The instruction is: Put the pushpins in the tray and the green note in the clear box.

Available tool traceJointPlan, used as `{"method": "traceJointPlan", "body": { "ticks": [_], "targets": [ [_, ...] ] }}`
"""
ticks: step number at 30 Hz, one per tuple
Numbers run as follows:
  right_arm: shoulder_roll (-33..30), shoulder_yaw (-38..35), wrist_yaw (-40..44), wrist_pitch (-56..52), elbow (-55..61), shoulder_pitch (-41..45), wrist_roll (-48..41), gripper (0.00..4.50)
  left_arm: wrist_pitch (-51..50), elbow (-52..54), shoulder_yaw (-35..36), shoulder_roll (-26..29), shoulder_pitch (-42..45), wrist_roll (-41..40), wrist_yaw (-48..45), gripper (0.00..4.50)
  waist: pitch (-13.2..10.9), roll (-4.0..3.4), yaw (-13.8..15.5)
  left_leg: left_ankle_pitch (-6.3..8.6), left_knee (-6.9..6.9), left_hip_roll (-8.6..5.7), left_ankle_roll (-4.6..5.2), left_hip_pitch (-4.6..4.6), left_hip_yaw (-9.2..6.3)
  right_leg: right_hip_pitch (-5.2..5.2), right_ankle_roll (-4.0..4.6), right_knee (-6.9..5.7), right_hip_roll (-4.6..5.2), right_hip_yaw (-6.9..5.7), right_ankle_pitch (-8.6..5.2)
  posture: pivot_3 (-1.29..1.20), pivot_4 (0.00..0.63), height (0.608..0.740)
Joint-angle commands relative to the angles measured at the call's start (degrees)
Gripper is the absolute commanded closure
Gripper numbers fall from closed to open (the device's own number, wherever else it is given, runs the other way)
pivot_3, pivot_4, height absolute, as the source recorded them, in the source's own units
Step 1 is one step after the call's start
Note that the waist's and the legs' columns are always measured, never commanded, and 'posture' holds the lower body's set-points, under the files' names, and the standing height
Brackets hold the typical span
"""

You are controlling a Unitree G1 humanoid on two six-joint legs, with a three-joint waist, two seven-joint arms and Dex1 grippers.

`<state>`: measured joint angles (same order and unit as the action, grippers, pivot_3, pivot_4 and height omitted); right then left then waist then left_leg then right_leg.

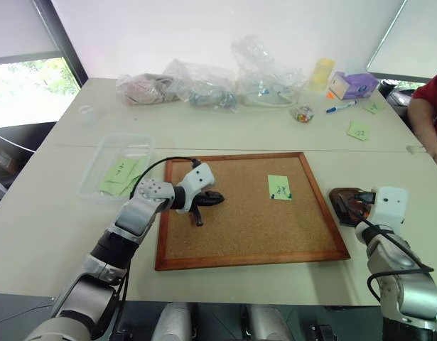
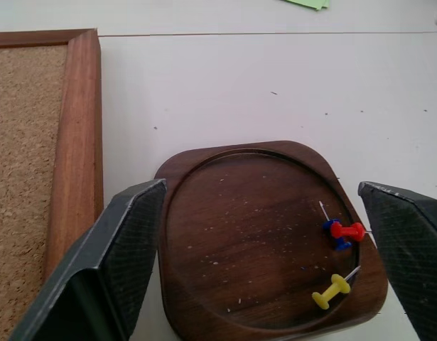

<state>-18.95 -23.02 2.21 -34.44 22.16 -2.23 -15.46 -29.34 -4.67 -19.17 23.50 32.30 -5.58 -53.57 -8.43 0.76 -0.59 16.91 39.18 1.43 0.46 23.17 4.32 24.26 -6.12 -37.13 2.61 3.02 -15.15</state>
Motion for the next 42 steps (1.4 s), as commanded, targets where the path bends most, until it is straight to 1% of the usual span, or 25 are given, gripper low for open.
{"method": "traceJointPlan", "body": {
  "ticks": [1, 3, 6, 8, 10, 16, 22, 25, 26, 27, 29, 32, 38, 42],
  "targets": [
    [0.0, 0.0, 4.7, 5.2, 6.6, 0.1, -3.3, 0.03, -0.2, -0.1, -1.0, -0.1, -0.8, 0.2, -0.5, 4.5, 0.0, 0.0, 0.0, 0.0, 0.0, 0.0, 0.0, 0.0, 0.0, 0.0, 0.0, 0.0, 0.0, 0.0, 0.0, 0.0, 0.15, 0.737],
    [-0.5, 2.6, 8.5, 5.2, 8.6, -0.5, -5.4, 0.03, 0.5, 0.0, -0.4, 0.0, -0.7, -0.3, -1.0, 4.5, 0.0, 0.0, 0.0, 0.0, 0.0, 0.0, 0.0, 0.0, -0.01, 0.0, -0.01, 0.0, -0.01, 0.0, 0.0, 0.0, 0.15, 0.737],
    [-0.7, 5.0, 11.1, 4.1, 9.2, -0.8, -6.9, 0.03, 1.2, 0.0, 0.0, 0.0, -0.6, -0.7, -1.5, 4.5, 0.0, 0.0, 0.0, 0.0, 0.0, 0.01, 0.0, 0.0, -0.02, 0.0, -0.01, 0.0, -0.02, -0.01, 0.0, 0.0, 0.15, 0.737],
    [-0.4, 9.2, 13.1, 3.4, 7.2, -0.8, -6.7, 0.03, 1.6, -0.4, 0.1, -0.2, -0.1, -0.5, -1.4, 4.5, 0.0, 0.01, 0.0, 0.0, 0.0, 0.01, 0.0, 0.03, -0.02, 0.0, -0.01, 0.01, -0.01, -0.01, 0.0, 0.0, 0.15, 0.737],
    [0.1, 11.5, 13.9, 3.7, 5.5, -0.5, -6.1, 0.03, 1.8, -0.7, 0.2, -0.3, 0.2, -0.4, -1.4, 4.5, 0.0, 0.01, -0.1, 0.0, 0.0, 0.01, 0.0, 0.02, -0.02, 0.0, 0.0, 0.03, -0.01, -0.01, 0.0, 0.0, 0.15, 0.737],
    [0.4, 14.3, 14.9, 5.4, 0.9, 0.8, -4.9, 0.03, 2.0, -0.5, 0.1, -0.6, 0.2, -0.3, -1.4, 4.5, 0.0, 0.01, 0.0, 0.0, 0.01, -0.01, 0.0, 0.04, -0.02, 0.01, 0.0, 0.04, 0.01, -0.02, 0.0, 0.0, 0.15, 0.737],
    [0.4, 14.9, 15.5, 6.5, -2.0, 2.1, -4.4, 0.03, 2.0, -0.3, 0.1, -0.7, 0.1, -0.3, -1.3, 4.5, 0.0, 0.01, 0.0, 0.0, 0.01, 0.0, 0.0, 0.04, -0.02, 0.01, 0.0, 0.04, 0.0, -0.02, 0.0, 0.0, 0.15, 0.737],
    [0.5, 15.0, 15.5, 6.6, -2.6, 2.3, -4.2, 0.84, 2.0, -0.3, 0.1, -0.7, 0.0, -0.3, -1.2, 4.5, 0.0, 0.01, 0.0, 0.0, 0.01, -0.01, 0.0, 0.05, -0.03, 0.01, 0.0, 0.04, 0.0, -0.02, 0.0, 0.0, 0.15, 0.737],
    [0.5, 15.0, 15.4, 6.6, -2.8, 2.3, -4.2, 1.37, 2.0, -0.2, 0.1, -0.7, -0.1, -0.3, -1.2, 4.5, 0.0, 0.01, 0.0, 0.0, 0.01, 0.0, 0.0, 0.04, -0.03, 0.01, 0.0, 0.04, 0.0, -0.02, 0.0, 0.0, 0.15, 0.737],
    [0.6, 14.9, 15.4, 6.5, -2.9, 2.3, -4.2, 1.77, 2.0, -0.2, 0.1, -0.7, -0.1, -0.3, -1.2, 4.5, 0.0, 0.01, 0.0, 0.0, 0.01, 0.0, 0.0, 0.04, -0.03, 0.01, 0.0, 0.03, 0.0, -0.02, 0.0, 0.0, 0.15, 0.737],
    [0.5, 14.8, 15.3, 6.0, -3.3, 2.2, -4.2, 2.92, 1.9, -0.1, 0.1, -0.8, -0.1, -0.3, -1.1, 4.5, 0.0, 0.01, 0.0, 0.0, 0.01, 0.0, 0.0, 0.05, -0.03, 0.01, 0.0, 0.04, 0.0, -0.02, 0.0, 0.0, 0.15, 0.737],
    [0.6, 14.7, 15.3, 5.8, -3.5, 2.2, -4.3, 4.46, 1.9, -0.1, 0.1, -0.8, -0.1, -0.3, -1.1, 4.5, 0.0, 0.01, 0.0, 0.0, 0.01, 0.0, 0.0, 0.05, -0.03, 0.01, 0.0, 0.04, 0.0, -0.02, 0.0, 0.0, 0.15, 0.737],
    [1.1, 13.6, 14.8, 6.7, -2.6, 1.3, -4.5, 4.48, 1.9, -0.6, 0.0, -0.8, 0.1, 0.1, -1.0, 4.5, 0.0, 0.01, 0.0, 0.0, 0.01, -0.01, 0.0, 0.05, -0.03, 0.01, 0.0, 0.04, 0.01, -0.02, 0.0, 0.0, 0.15, 0.737],
    [1.9, 12.3, 13.5, 10.5, -1.8, 0.1, -3.4, 4.48, 1.2, -1.1, -0.8, -0.2, 0.2, 1.1, -0.8, 4.5, 0.0, 0.01, 0.1, 0.0, 0.01, -0.01, 0.0, 0.05, -0.03, 0.01, 0.0, 0.04, 0.01, -0.03, 0.0, 0.0, 0.15, 0.737]
  ]
}}
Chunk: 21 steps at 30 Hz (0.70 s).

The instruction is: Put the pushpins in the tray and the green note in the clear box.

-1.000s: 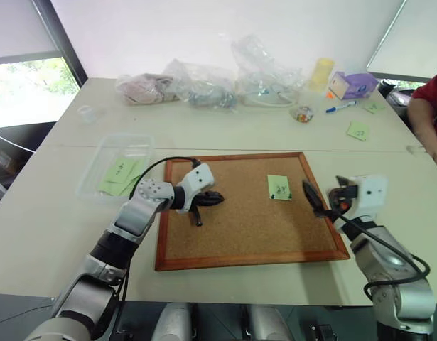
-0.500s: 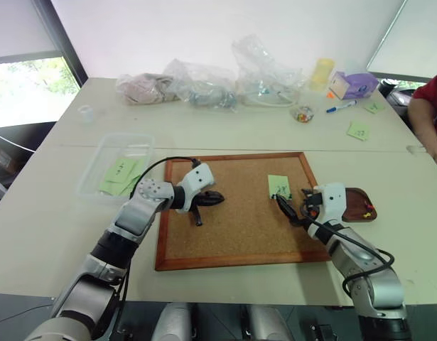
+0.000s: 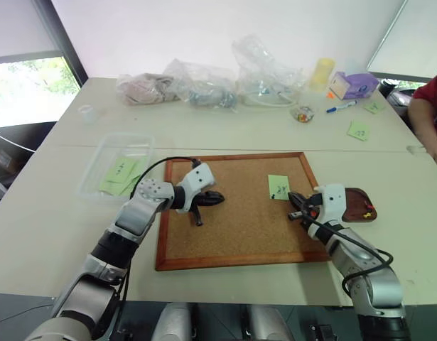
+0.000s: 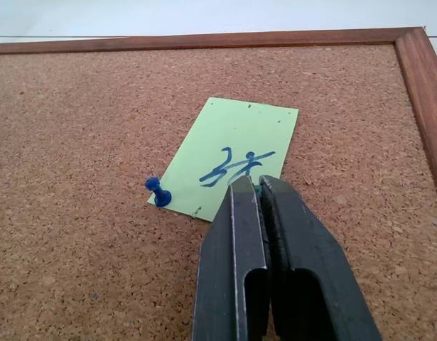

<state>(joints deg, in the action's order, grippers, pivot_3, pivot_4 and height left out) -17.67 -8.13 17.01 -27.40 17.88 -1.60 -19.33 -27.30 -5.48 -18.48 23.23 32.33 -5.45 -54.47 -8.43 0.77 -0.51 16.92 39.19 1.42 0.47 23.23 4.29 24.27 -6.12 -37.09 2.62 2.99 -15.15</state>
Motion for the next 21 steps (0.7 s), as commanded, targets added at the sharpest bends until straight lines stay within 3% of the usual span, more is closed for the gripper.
{"method": "traceJointPlan", "body": {
  "ticks": [1, 21],
  "targets": [
    [0.9, -3.1, -1.8, 4.6, 2.6, -0.7, 0.7, 4.48, -1.3, -0.5, -1.6, 0.2, 0.2, 1.3, 0.2, 4.5, 0.0, 0.0, 0.0, 0.0, 0.0, 0.0, 0.0, 0.0, 0.0, 0.0, 0.0, 0.0, 0.0, 0.0, 0.0, 0.0, 0.15, 0.737],
    [4.6, -6.3, -5.8, 13.5, 4.0, -1.7, 0.2, 4.48, -4.7, 0.3, -2.7, 0.8, -0.1, 1.2, -0.4, 4.5, 0.0, 0.0, -0.3, 0.0, 0.0, 0.05, 0.0, -0.04, 0.02, 0.01, 0.0, -0.04, -0.04, 0.01, 0.0, 0.0, 0.15, 0.737]
  ]
}}
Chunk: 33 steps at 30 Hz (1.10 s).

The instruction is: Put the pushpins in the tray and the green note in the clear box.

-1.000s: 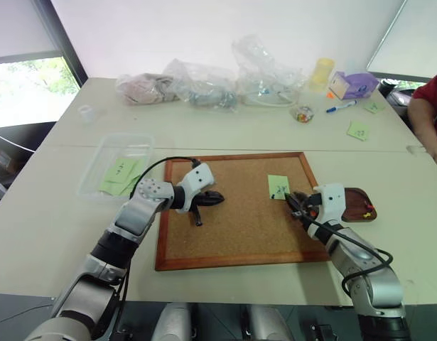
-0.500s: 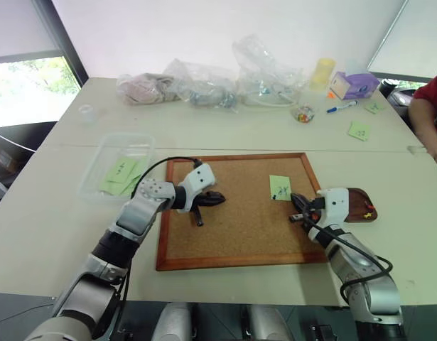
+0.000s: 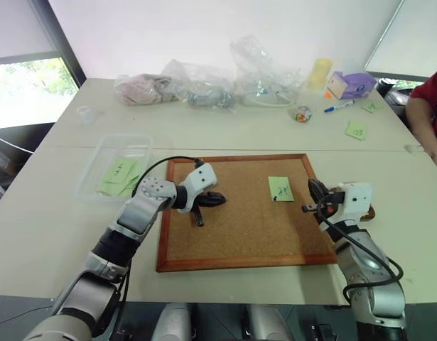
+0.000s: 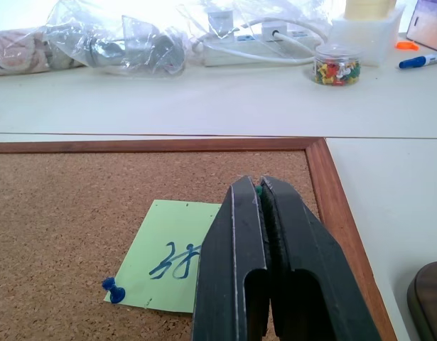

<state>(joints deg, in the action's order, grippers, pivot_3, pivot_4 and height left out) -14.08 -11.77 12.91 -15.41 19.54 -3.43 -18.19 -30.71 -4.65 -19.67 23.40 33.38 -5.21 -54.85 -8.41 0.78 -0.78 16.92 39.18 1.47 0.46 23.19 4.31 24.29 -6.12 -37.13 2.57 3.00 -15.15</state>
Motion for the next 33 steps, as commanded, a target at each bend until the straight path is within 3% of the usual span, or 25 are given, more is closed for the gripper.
{"method": "traceJointPlan", "body": {
  "ticks": [1, 7, 20, 23, 29, 33],
  "targets": [
    [1.4, -4.4, -3.2, 1.5, 2.7, 0.1, -1.3, 4.48, -1.3, -0.4, -1.5, 0.6, -1.3, 0.9, 0.0, 4.5, 0.0, 0.0, 0.0, 0.0, 0.0, 0.0, 0.0, 0.0, 0.0, 0.0, 0.0, 0.0, 0.0, 0.0, 0.0, 0.0, 0.15, 0.737],
    [0.1, -10.1, -9.5, 0.3, 0.6, -0.6, 2.8, 4.48, -0.9, -0.3, -1.4, 0.6, -1.4, 0.8, 0.2, 4.5, 0.0, 0.0, 0.0, 0.0, 0.0, 0.0, 0.0, 0.0, 0.01, 0.0, 0.0, 0.0, 0.01, 0.0, 0.0, 0.0, 0.15, 0.737],
    [-0.2, -11.1, -12.8, -6.9, -2.5, 0.7, 3.3, 4.48, -0.2, -0.8, -1.3, 0.0, -1.1, 0.9, 0.6, 4.5, 0.0, -0.05, 0.0, 0.0, 0.0, 0.0, 0.0, -0.02, 0.02, -0.01, 0.02, -0.01, 0.01, 0.01, -0.01, 0.0, 0.15, 0.737],
    [-0.3, -11.5, -13.4, -8.1, -2.7, 1.0, 3.1, 3.14, -0.2, -0.7, -1.2, -0.1, -1.2, 0.9, 0.8, 4.5, 0.0, -0.05, 0.0, 0.0, 0.0, 0.0, 0.0, -0.02, 0.02, -0.01, 0.02, -0.01, 0.01, 0.01, -0.01, 0.0, 0.15, 0.737],
    [-0.6, -12.1, -13.4, -8.6, -2.6, 1.2, 2.9, 0.05, -0.1, -0.8, -1.1, -0.1, -1.2, 0.8, 1.0, 4.5, 0.0, -0.05, 0.0, 0.0, 0.0, 0.0, 0.0, -0.02, 0.02, -0.01, 0.02, -0.01, 0.02, 0.01, -0.01, 0.0, 0.15, 0.737],
    [-0.6, -12.7, -12.9, -7.4, -1.9, 1.2, 2.8, 0.05, 0.0, -0.7, -1.0, -0.2, -1.2, 0.7, 1.1, 4.5, 0.0, -0.05, 0.0, 0.0, 0.0, 0.0, 0.0, -0.02, 0.02, -0.01, 0.02, -0.01, 0.02, 0.01, -0.01, 0.0, 0.15, 0.737]
  ]
}}
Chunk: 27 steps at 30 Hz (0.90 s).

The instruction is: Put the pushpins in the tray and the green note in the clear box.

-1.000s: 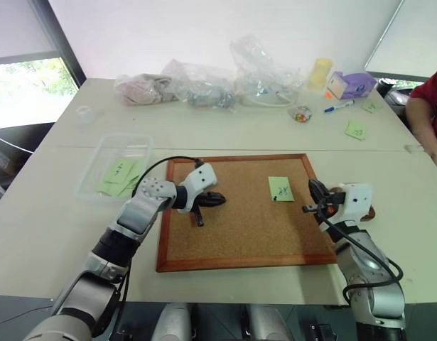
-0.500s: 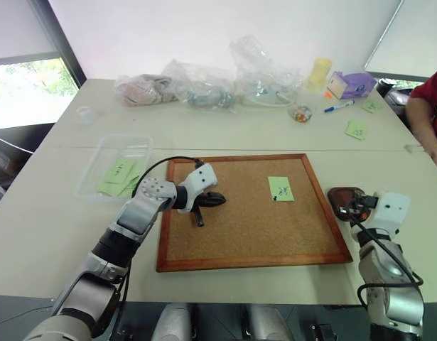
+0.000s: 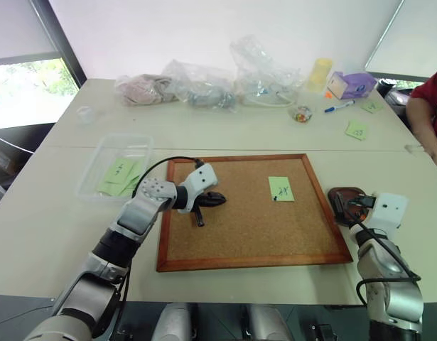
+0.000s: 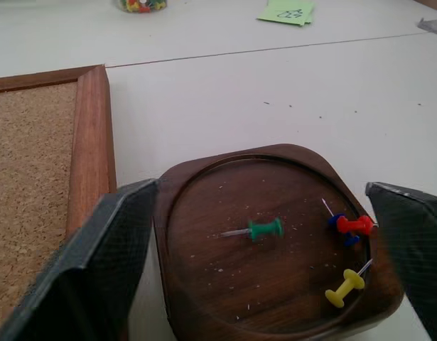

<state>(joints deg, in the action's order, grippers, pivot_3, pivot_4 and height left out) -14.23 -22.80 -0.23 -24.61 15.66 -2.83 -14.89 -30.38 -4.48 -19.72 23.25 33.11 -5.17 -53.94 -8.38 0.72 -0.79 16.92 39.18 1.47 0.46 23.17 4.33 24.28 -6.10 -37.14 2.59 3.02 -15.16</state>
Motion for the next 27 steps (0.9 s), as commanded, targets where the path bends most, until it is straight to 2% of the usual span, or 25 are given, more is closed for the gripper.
{"method": "traceJointPlan", "body": {
  "ticks": [1, 6, 10, 13, 17, 27],
  "targets": [
    [-0.4, -1.9, 0.3, 2.3, 2.3, 0.6, -0.6, 0.05, -0.4, -0.8, -1.0, 0.0, -0.9, 0.6, 0.2, 4.5, 0.0, 0.0, 0.0, 0.0, 0.0, 0.0, 0.0, 0.0, 0.0, 0.0, 0.0, 0.0, 0.0, 0.0, 0.0, 0.0, 0.15, 0.737],
    [-0.6, -2.4, 2.5, 5.7, 6.1, 0.8, -2.5, 0.05, -0.4, -0.6, -0.9, 0.0, -0.9, 0.5, 0.1, 4.5, 0.0, 0.0, 0.0, 0.0, 0.0, 0.0, 0.0, 0.0, 0.0, 0.0, -0.01, 0.0, 0.0, 0.0, 0.0, 0.0, 0.15, 0.737],
    [-2.9, 6.2, 10.9, 2.1, 11.3, 0.7, -5.3, 0.05, 0.0, -0.9, -0.7, 0.3, -0.7, 0.5, -0.3, 4.5, 0.0, -0.01, -0.1, 0.0, 0.0, 0.0, 0.0, -0.01, -0.01, 0.0, -0.01, 0.0, -0.01, 0.0, 0.01, 0.0, 0.15, 0.737],
    [-2.8, 12.6, 14.4, -0.7, 9.9, 1.5, -5.8, 0.05, 0.4, -1.5, -0.8, 0.2, -0.4, 0.7, -0.3, 4.5, 0.0, 0.02, -0.1, 0.0, 0.0, 0.02, 0.0, -0.02, -0.03, -0.02, -0.01, 0.0, -0.04, -0.01, 0.0, 0.0, 0.15, 0.737],
    [-1.9, 17.3, 16.3, -1.1, 7.1, 2.5, -5.1, 0.05, 1.0, -2.0, -0.7, -0.1, -0.1, 0.9, -0.2, 4.5, 0.0, 0.02, 0.1, 0.0, 0.01, -0.02, 0.0, 0.03, -0.03, -0.02, 0.01, 0.04, 0.01, -0.01, 0.0, 0.0, 0.15, 0.737],
    [-1.9, 19.6, 17.8, -1.9, 5.3, 2.3, -4.9, 0.05, 0.7, -1.4, -0.4, 0.0, -0.4, 0.7, -0.1, 4.5, 0.0, 0.02, 0.1, 0.0, 0.01, -0.02, 0.0, 0.02, -0.02, -0.01, 0.0, 0.04, 0.01, -0.01, 0.0, 0.0, 0.15, 0.737]
  ]
}}
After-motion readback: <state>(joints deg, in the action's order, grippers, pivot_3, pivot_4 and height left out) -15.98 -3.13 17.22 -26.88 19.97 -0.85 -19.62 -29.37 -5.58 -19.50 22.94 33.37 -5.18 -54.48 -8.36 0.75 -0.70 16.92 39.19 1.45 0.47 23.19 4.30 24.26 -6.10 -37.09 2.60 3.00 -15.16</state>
